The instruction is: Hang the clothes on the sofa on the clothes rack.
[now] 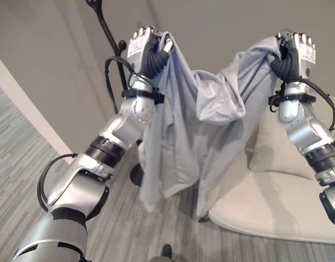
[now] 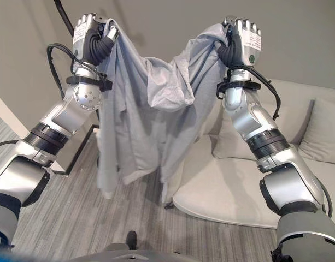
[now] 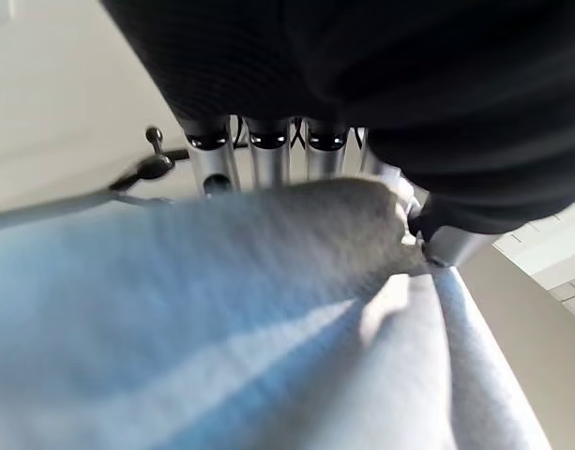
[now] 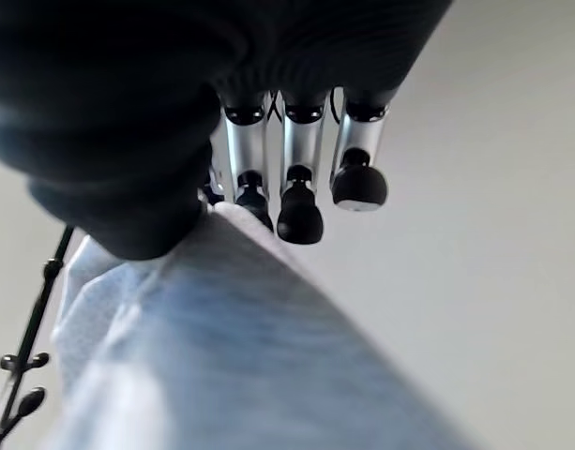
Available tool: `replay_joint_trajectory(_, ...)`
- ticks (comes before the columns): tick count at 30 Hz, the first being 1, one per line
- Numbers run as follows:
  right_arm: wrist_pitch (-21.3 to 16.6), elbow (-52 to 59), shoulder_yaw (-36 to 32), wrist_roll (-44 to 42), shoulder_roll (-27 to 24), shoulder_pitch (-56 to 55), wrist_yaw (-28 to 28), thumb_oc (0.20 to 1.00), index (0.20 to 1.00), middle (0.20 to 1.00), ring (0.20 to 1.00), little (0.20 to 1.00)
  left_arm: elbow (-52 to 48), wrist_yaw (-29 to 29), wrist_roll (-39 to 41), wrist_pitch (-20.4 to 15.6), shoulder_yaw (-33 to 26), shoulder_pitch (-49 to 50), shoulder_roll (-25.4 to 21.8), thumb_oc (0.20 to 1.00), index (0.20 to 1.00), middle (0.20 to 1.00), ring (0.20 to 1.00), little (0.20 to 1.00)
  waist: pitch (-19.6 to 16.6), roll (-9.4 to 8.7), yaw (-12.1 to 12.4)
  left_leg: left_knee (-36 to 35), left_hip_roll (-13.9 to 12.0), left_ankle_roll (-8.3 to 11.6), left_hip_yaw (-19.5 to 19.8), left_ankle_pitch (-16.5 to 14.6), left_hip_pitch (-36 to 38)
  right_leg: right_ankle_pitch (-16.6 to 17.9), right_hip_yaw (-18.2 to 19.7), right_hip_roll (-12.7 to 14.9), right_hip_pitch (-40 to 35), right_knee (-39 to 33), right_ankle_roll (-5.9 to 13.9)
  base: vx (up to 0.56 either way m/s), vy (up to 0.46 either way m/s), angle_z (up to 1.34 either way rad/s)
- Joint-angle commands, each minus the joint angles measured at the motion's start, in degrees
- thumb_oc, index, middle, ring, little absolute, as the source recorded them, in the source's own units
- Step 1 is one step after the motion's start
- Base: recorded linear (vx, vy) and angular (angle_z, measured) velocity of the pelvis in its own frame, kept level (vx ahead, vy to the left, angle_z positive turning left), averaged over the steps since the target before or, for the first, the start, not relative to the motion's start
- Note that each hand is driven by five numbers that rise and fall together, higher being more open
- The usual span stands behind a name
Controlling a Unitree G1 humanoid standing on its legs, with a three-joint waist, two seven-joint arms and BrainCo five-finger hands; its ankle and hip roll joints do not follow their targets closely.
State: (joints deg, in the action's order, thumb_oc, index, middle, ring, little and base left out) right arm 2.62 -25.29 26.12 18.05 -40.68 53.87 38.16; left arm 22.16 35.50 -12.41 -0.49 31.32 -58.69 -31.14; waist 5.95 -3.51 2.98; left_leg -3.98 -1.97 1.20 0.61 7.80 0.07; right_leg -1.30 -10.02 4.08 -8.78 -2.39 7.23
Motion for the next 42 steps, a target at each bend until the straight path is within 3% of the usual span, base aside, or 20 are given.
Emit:
replay_joint_trajectory(1, -0.14, -2.09, 1.91, 0.62, 0.30, 1.65, 1.06, 0.200, 0.200, 0.200, 0.200, 0.200, 3.06, 1.21, -0.85, -1.23, -0.62, -4.00, 2.06, 0.200, 0.200, 0.200, 0.200, 0.200, -4.18, -2.57, 0.72, -0.69, -2.31, 3.75, 0.64, -5.56, 1.60, 2.64, 0.30, 0.91, 3.82, -1.81, 3.66, 0.05, 0.012, 0.05)
replay_joint_trajectory(9, -0.51, -2.03, 2.22, 1.36, 1.93, 1.24, 1.65, 0.200, 0.200, 0.200, 0.200, 0.200, 3.52, 0.91, -3.07, -0.72, 0.33, -4.68, 0.38, 0.200, 0.200, 0.200, 0.200, 0.200, -3.34, -3.31, 1.53, 0.24, -2.35, 3.51, 1.31, -6.93, 2.31, 2.21, 0.77, 1.13, 3.31, -1.50, 3.71, 0.01, 0.004, 0.00)
replay_joint_trajectory(13, -1.05, 0.44, 0.82, 1.85, 0.02, 1.49, 1.81, 0.200, 0.200, 0.200, 0.200, 0.200, 0.73, 1.16, -3.06, -1.27, -1.87, -4.74, -2.37, 0.200, 0.200, 0.200, 0.200, 0.200, -0.87, -3.58, 2.00, 12.22, -2.45, 4.60, 2.86, -10.55, -4.56, 1.47, 1.27, 2.26, 3.39, -0.18, 3.56, -0.02, 0.098, -0.02)
replay_joint_trajectory(16, -1.34, 1.90, 0.82, 2.01, -1.70, 2.29, 1.53, 0.200, 0.200, 0.200, 0.200, 0.200, 0.13, 2.01, -2.47, -2.25, -2.76, -5.54, -4.25, 0.200, 0.200, 0.200, 0.200, 0.200, -0.86, -3.06, 1.79, 11.88, -7.70, 5.10, 3.73, -8.75, -6.78, 1.00, 2.48, 4.43, 4.52, 1.10, 4.60, 0.02, 0.338, -0.04)
replay_joint_trajectory(19, -1.18, 2.46, 1.08, 2.15, -3.46, 2.18, 1.52, 0.200, 0.200, 0.200, 0.200, 0.200, 1.22, 3.24, -1.37, -2.41, -1.79, -7.00, -5.44, 0.200, 0.200, 0.200, 0.200, 0.200, -1.16, -2.95, 0.38, 8.33, -17.17, 5.93, 3.02, -3.74, -7.92, -0.93, 3.42, 8.18, 5.72, 3.72, 6.86, 0.03, 0.517, -0.09)
replay_joint_trajectory(22, 0.58, 2.71, -0.09, 3.54, -5.63, -1.00, 3.64, 0.200, 0.200, 0.200, 0.200, 0.200, 1.99, 4.42, -0.77, -1.86, -1.13, -6.48, -3.64, 0.200, 0.200, 0.200, 0.200, 0.200, -2.10, -1.96, 0.23, 2.43, -22.64, 9.29, 1.92, 0.32, -8.85, -2.27, 1.48, 11.09, 4.54, 5.28, 7.77, 0.12, 0.703, 0.11)
replay_joint_trajectory(23, 0.96, 2.93, -0.96, 4.80, -6.11, -1.19, 0.92, 0.200, 0.200, 0.200, 0.200, 0.200, 4.30, 4.37, -0.33, -2.79, -0.34, -7.88, -1.62, 0.200, 0.200, 0.200, 0.200, 0.200, -3.35, -0.05, 0.12, 3.87, -23.23, 11.69, 4.61, -1.29, -7.37, -0.20, 2.39, 14.32, 4.39, 6.35, 7.77, 0.06, 0.759, 0.18)
replay_joint_trajectory(24, 0.98, 3.00, -1.08, 4.82, -6.18, -1.25, 0.88, 0.200, 0.200, 0.200, 0.200, 0.200, 4.42, 4.40, -0.31, -2.85, -0.27, -8.02, -1.53, 0.200, 0.200, 0.200, 0.200, 0.200, -3.41, 0.03, 0.13, 4.00, -23.27, 11.69, 4.78, -1.22, -7.68, 0.04, 2.33, 14.22, 4.47, 6.17, 7.77, 0.05, 0.841, -0.08)
replay_joint_trajectory(25, 0.94, 3.69, -2.89, 4.45, -5.88, -3.43, 0.80, 0.200, 0.200, 0.200, 0.200, 0.200, 4.18, 3.94, 0.29, -2.98, -0.22, -8.02, -1.01, 0.200, 0.200, 0.200, 0.200, 0.200, -4.06, 0.64, -0.14, 5.02, -21.90, 12.41, 4.67, -2.59, -7.66, 2.37, 1.74, 15.96, 4.26, 5.79, 7.77, 0.06, 0.528, -0.19)
replay_joint_trajectory(26, 1.19, 4.37, -4.63, 4.35, -5.35, -5.00, 0.13, 0.200, 0.200, 0.200, 0.200, 0.200, 3.54, 3.19, 0.31, -2.83, 0.13, -7.56, -1.03, 0.200, 0.200, 0.200, 0.200, 0.200, -4.56, 0.56, -0.27, 5.64, -19.91, 12.38, 3.65, -4.64, -6.90, 7.41, 2.11, 18.14, 5.11, 5.56, 7.77, 0.07, 0.776, -0.42)
replay_joint_trajectory(27, 1.08, 5.31, -5.74, 3.97, -4.19, -6.42, 0.48, 0.200, 0.200, 0.200, 0.200, 0.200, 3.48, 3.05, 0.13, -2.57, 0.23, -7.15, -1.55, 0.200, 0.200, 0.200, 0.200, 0.200, -4.57, -0.19, -0.41, 6.39, -18.02, 11.48, 2.25, -6.28, -6.30, 15.14, 2.38, 20.56, 6.77, 5.36, 7.77, 0.04, 0.726, -0.13)
replay_joint_trajectory(28, 1.16, 5.28, -6.30, 3.73, -3.23, -6.87, 0.89, 0.200, 0.200, 0.200, 0.200, 0.200, 2.51, 2.78, -0.21, -2.45, -0.07, -6.64, -2.42, 0.200, 0.200, 0.200, 0.200, 0.200, -4.43, -0.45, -0.23, 6.83, -16.44, 10.61, 0.38, -7.05, -5.51, 19.41, 0.45, 22.13, 8.28, 5.12, 7.77, 0.05, 0.846, -0.48)
replay_joint_trajectory(29, 1.29, 4.84, -7.34, 3.26, -2.20, -8.11, 1.66, 0.200, 0.200, 0.200, 0.200, 0.200, 1.07, 2.62, -1.72, -1.65, -0.36, -6.28, -4.14, 0.200, 0.200, 0.200, 0.200, 0.200, -4.09, -0.39, 0.20, 6.12, -13.86, 9.14, -2.57, -7.99, -3.72, 19.80, -2.80, 21.84, 8.29, 4.60, 7.77, 0.07, 1.013, -0.51)
replay_joint_trajectory(30, 1.53, 5.37, -7.66, 3.82, -2.79, -8.91, 1.07, 0.200, 0.200, 0.200, 0.200, 0.200, 1.10, 1.82, -3.12, -1.23, 0.35, -6.31, -4.36, 0.200, 0.200, 0.200, 0.200, 0.200, -4.10, -0.43, -0.27, 3.86, -10.72, 7.24, -2.99, -7.27, -3.28, 14.36, -0.57, 17.95, 8.55, 5.06, 7.77, 0.07, 0.989, -0.78)
replay_joint_trajectory(31, 1.57, 5.21, -7.57, 4.04, -3.71, -8.02, 1.01, 0.200, 0.200, 0.200, 0.200, 0.200, 1.07, 1.21, -3.92, -0.91, 0.75, -6.56, -4.36, 0.200, 0.200, 0.200, 0.200, 0.200, -4.12, -0.63, -0.37, 3.07, -8.67, 6.03, -3.30, -7.35, -2.83, 11.37, 0.06, 15.70, 8.72, 5.80, 7.77, 0.02, 0.736, -0.12)
replay_joint_trajectory(33, 1.51, 4.61, -6.79, 3.88, -3.74, -6.78, 1.62, 0.200, 0.200, 0.200, 0.200, 0.200, 0.71, 0.92, -3.75, -0.69, 0.29, -6.38, -4.42, 0.200, 0.200, 0.200, 0.200, 0.200, -3.83, -0.84, 0.24, 2.29, -5.92, 4.57, -3.85, -7.11, -2.28, 5.98, -1.25, 11.81, 9.04, 7.02, 6.64, -0.02, 0.415, 0.63)
replay_joint_trajectory(34, 1.58, 4.26, -5.81, 4.02, -3.34, -5.79, 1.40, 0.200, 0.200, 0.200, 0.200, 0.200, 0.13, 0.56, -3.64, -0.24, -0.80, -5.90, -4.80, 0.200, 0.200, 0.200, 0.200, 0.200, -3.43, -1.44, 1.52, 2.25, -3.81, 3.71, -4.55, -7.20, -1.57, 2.98, -3.85, 7.80, 8.71, 7.05, 5.48, -0.02, 0.370, 0.45)
replay_joint_trajectory(35, 1.59, 3.51, -4.75, 4.81, -3.45, -5.69, 1.73, 0.200, 0.200, 0.200, 0.200, 0.200, -0.10, 0.45, -4.20, -0.17, -1.46, -4.65, -4.28, 0.200, 0.200, 0.200, 0.200, 0.200, -2.98, -2.41, 2.44, 2.02, -1.79, 2.93, -4.64, -7.44, -1.03, 1.59, -3.77, 4.04, 8.65, 5.07, 4.32, -0.01, 0.305, -0.17)
replay_joint_trajectory(37, 1.52, 2.83, -3.99, 4.91, -4.20, -5.08, 1.35, 0.200, 0.200, 0.200, 0.200, 0.200, -0.25, 0.44, -4.20, -0.55, -2.01, -3.84, -3.05, 0.200, 0.200, 0.200, 0.200, 0.200, -1.88, -2.19, 1.75, 1.75, -0.11, 2.52, -2.23, -7.20, -0.60, 1.99, 2.97, 0.95, 10.33, 4.03, 3.87, 0.07, 0.154, 0.20)
replay_joint_trajectory(42, 1.24, 3.22, -2.79, 4.23, -2.66, -5.01, -0.14, 0.200, 0.200, 0.200, 0.200, 0.200, 0.22, -0.49, -3.94, -0.18, -2.93, -1.38, -3.46, 0.200, 0.200, 0.200, 0.200, 0.200, -4.19, -2.42, 1.53, -0.28, -0.19, 2.59, -0.79, -6.90, 1.37, 3.82, 1.25, 0.55, 6.53, -1.46, 4.00, 0.16, -0.096, 0.56)
